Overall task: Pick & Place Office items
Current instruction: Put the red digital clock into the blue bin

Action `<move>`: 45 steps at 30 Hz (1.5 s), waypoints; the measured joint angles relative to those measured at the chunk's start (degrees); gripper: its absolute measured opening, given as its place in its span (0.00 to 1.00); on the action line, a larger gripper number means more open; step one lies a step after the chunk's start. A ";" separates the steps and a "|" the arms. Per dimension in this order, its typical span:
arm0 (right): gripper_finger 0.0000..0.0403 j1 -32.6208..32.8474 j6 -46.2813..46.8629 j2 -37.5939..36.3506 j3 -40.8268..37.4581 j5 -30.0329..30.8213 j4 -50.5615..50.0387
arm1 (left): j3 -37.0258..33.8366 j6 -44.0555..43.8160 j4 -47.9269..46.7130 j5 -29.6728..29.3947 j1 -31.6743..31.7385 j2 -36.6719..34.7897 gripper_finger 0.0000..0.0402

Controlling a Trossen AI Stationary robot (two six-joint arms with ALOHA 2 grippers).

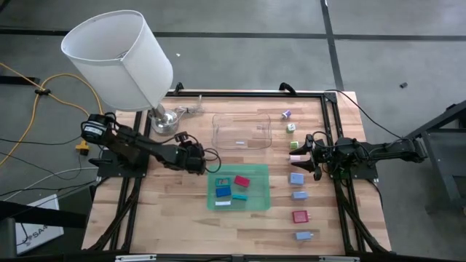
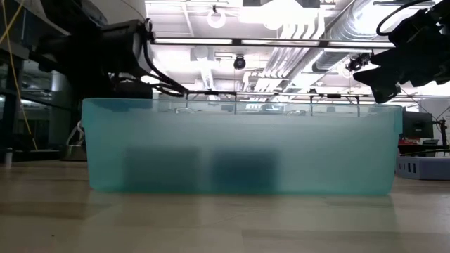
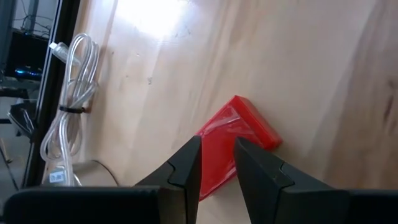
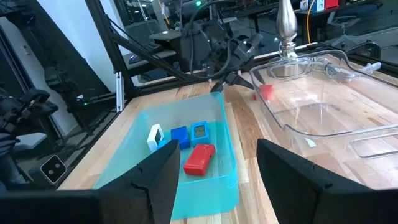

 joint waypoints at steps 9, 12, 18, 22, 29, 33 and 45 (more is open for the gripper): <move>0.50 -0.02 0.00 0.00 0.00 0.00 0.00 | -0.02 -2.93 -0.70 0.02 -3.34 0.00 0.23; 0.50 -0.01 0.00 0.00 0.02 0.00 0.02 | -0.04 -3.29 -0.70 0.04 -3.95 0.00 0.23; 0.50 -0.01 0.00 -0.01 0.02 0.00 0.00 | -0.04 -3.29 -0.68 0.15 -4.27 0.02 0.23; 0.50 0.00 0.00 -0.02 0.02 -0.02 0.00 | -0.04 -3.61 -0.70 0.23 -4.53 0.02 0.23; 0.50 0.00 0.00 -0.01 0.01 -0.01 0.02 | -0.04 -3.71 -0.61 0.30 -7.08 0.02 0.23; 0.50 -0.02 0.00 0.00 0.02 -0.02 0.02 | -0.05 -3.71 -0.65 0.28 -7.91 0.02 0.23; 0.50 -0.01 0.00 0.00 0.01 -0.02 0.02 | -0.07 -0.60 -1.08 -5.28 -9.70 0.09 0.23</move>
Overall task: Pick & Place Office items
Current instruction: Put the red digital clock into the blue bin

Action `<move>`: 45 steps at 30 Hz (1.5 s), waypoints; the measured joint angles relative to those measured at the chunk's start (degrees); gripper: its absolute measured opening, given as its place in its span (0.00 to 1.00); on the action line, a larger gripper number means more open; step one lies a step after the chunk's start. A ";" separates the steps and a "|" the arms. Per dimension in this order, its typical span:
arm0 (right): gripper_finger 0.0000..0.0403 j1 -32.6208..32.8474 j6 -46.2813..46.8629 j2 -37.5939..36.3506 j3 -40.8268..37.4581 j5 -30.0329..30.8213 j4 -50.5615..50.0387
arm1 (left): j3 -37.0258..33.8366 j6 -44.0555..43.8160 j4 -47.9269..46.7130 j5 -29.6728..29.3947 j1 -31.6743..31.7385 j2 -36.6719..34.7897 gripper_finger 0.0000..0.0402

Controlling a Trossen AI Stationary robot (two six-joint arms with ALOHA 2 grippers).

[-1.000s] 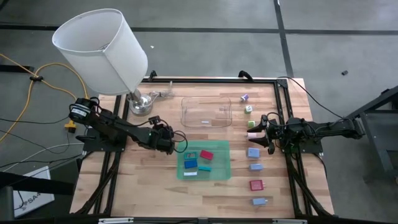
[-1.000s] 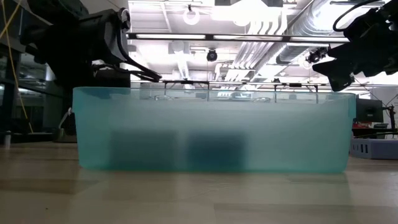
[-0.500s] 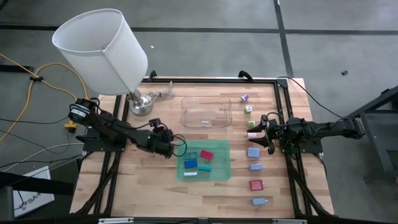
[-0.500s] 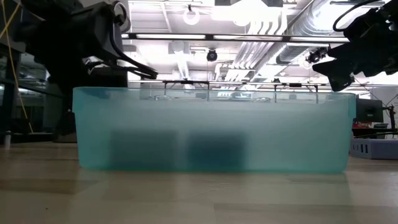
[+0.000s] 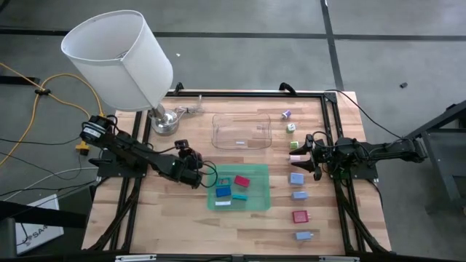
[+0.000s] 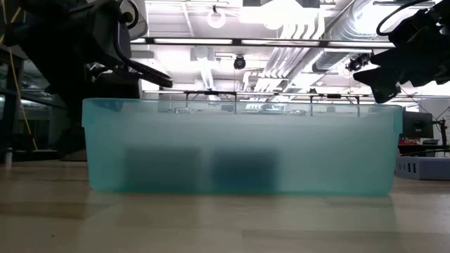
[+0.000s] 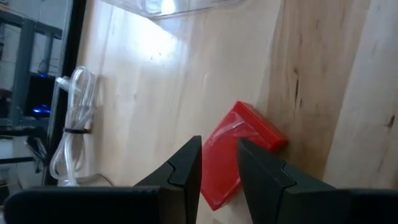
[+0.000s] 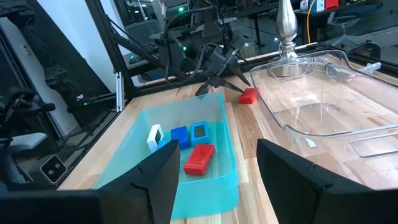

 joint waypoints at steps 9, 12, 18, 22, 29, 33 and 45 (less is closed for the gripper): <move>0.50 0.01 0.00 -0.01 0.00 0.00 0.00 | 0.02 0.10 -2.27 0.09 -0.43 -4.95 0.29; 0.50 0.01 0.00 0.00 -0.01 0.02 0.00 | 0.02 1.92 -2.47 0.90 -0.94 -6.21 0.35; 0.50 0.01 0.00 -0.01 0.01 0.01 -0.02 | 0.02 8.99 -1.47 2.66 -2.71 -7.23 0.41; 0.50 0.00 0.00 -0.01 0.01 0.01 -0.04 | 0.11 12.64 0.07 2.65 -3.47 -7.23 0.41; 0.50 -0.01 0.00 -0.01 0.01 0.01 -0.04 | 0.11 15.95 0.08 2.65 -3.64 -7.23 0.41; 0.50 0.00 0.00 -0.01 0.01 0.01 -0.06 | 0.11 20.56 -0.94 3.41 -3.61 -7.23 0.41; 0.50 0.00 0.00 -0.02 -0.01 0.00 -0.07 | 0.11 22.59 -3.63 11.43 0.00 -8.01 0.41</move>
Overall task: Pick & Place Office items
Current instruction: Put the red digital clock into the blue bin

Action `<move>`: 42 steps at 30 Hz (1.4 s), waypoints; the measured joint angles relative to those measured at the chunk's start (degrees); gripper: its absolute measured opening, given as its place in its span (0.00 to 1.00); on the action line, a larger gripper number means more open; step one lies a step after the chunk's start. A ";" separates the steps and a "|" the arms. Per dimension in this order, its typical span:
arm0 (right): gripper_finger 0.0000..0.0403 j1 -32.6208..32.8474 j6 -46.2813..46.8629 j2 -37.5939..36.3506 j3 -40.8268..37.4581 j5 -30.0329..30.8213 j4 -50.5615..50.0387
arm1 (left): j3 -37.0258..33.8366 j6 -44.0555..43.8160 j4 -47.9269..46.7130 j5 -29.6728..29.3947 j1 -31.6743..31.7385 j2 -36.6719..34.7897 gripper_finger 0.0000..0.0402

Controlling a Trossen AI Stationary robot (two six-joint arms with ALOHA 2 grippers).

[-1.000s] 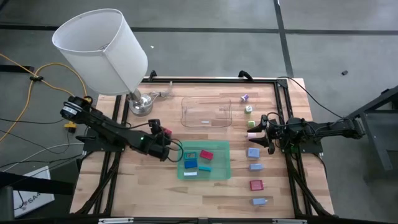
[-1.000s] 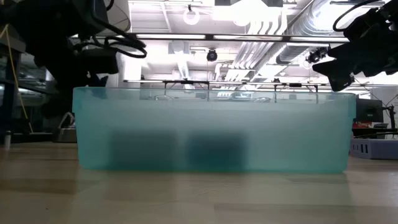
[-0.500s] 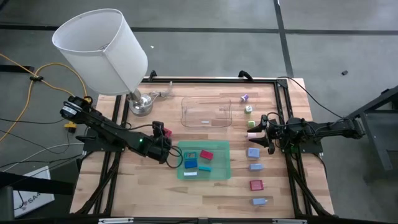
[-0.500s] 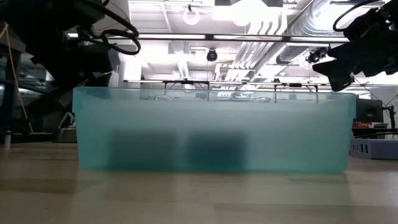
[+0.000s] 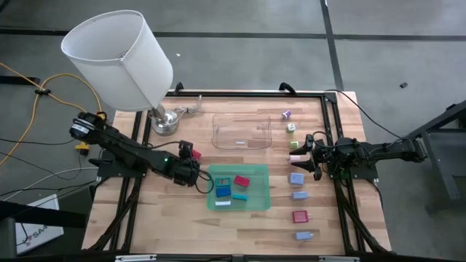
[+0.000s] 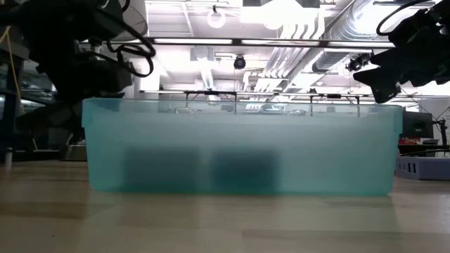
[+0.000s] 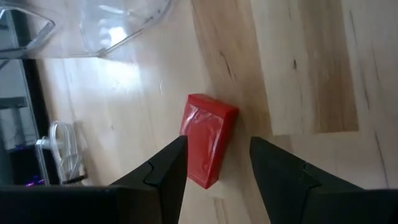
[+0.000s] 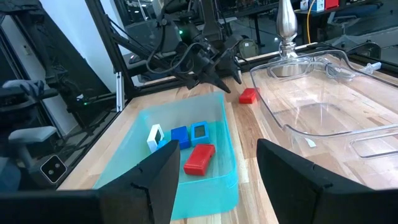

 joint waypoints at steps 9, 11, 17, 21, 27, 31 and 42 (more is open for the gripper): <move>0.50 0.00 0.00 0.01 0.01 0.01 0.00 | 0.00 9.24 -0.16 22.73 10.14 -6.24 0.41; 0.50 0.01 0.00 0.01 0.01 0.02 0.00 | 0.00 10.47 -0.32 23.63 12.20 -6.94 0.41; 0.50 0.00 0.00 0.02 0.02 0.02 0.00 | 0.00 13.57 1.03 23.86 15.24 -6.77 0.41; 0.50 -0.01 0.00 0.02 0.02 0.02 0.00 | 0.00 13.60 1.12 23.85 16.18 -6.68 0.41; 0.50 0.00 0.00 0.00 0.00 0.02 0.02 | 0.00 13.92 1.17 24.51 17.26 -6.68 0.46; 0.50 0.01 0.00 0.01 0.02 0.02 0.02 | 0.00 16.07 1.71 24.59 17.93 -6.68 0.52; 0.50 -0.01 0.00 0.02 0.02 0.02 0.03 | 0.00 20.03 3.65 27.78 21.44 -2.47 0.57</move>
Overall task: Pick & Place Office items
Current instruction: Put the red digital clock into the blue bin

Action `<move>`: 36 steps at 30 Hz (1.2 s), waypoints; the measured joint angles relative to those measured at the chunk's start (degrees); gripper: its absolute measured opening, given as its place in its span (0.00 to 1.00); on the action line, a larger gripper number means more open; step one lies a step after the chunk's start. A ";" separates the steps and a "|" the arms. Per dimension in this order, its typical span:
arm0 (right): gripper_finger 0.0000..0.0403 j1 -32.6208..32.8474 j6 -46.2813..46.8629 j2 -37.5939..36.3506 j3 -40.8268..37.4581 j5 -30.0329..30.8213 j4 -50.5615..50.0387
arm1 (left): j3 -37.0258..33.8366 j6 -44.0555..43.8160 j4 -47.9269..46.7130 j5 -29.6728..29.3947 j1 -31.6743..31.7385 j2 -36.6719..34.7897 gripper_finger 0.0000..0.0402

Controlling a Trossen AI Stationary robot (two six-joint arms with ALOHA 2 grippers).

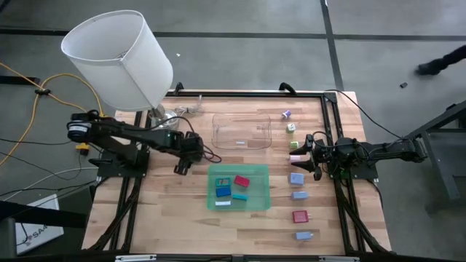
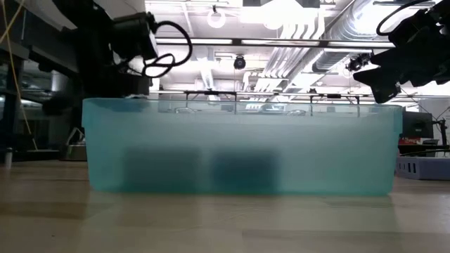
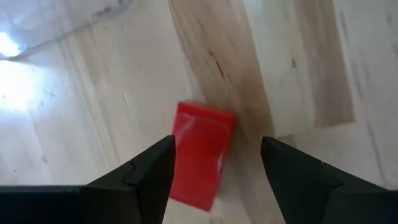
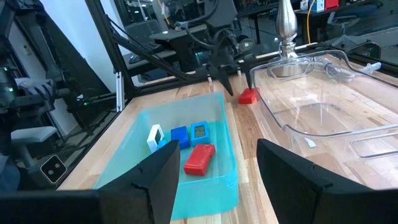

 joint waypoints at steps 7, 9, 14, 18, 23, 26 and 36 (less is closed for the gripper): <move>0.50 -0.01 0.00 -0.01 0.00 -0.02 -0.05 | 0.00 1.54 2.06 0.33 0.69 2.30 0.57; 0.50 -0.01 0.00 -0.02 -0.02 -0.02 -0.06 | 0.00 1.48 2.24 0.79 1.13 2.66 0.57; 0.50 0.01 0.00 0.00 -0.02 -0.02 -0.09 | 0.11 1.59 2.48 1.15 2.11 3.00 0.57; 0.50 -0.01 0.00 -0.02 0.00 -0.02 -0.11 | 0.11 2.81 2.70 0.95 2.14 3.02 0.57; 0.50 0.01 0.00 -0.01 0.00 -0.02 -0.11 | 0.09 3.01 2.78 0.97 2.16 3.02 0.57; 0.50 0.01 0.00 0.00 -0.02 -0.02 -0.12 | 0.07 3.03 2.76 0.97 2.16 3.02 0.57; 0.50 -0.01 -0.01 0.00 -0.01 -0.02 -0.16 | -0.11 3.03 2.37 1.25 4.28 3.15 0.57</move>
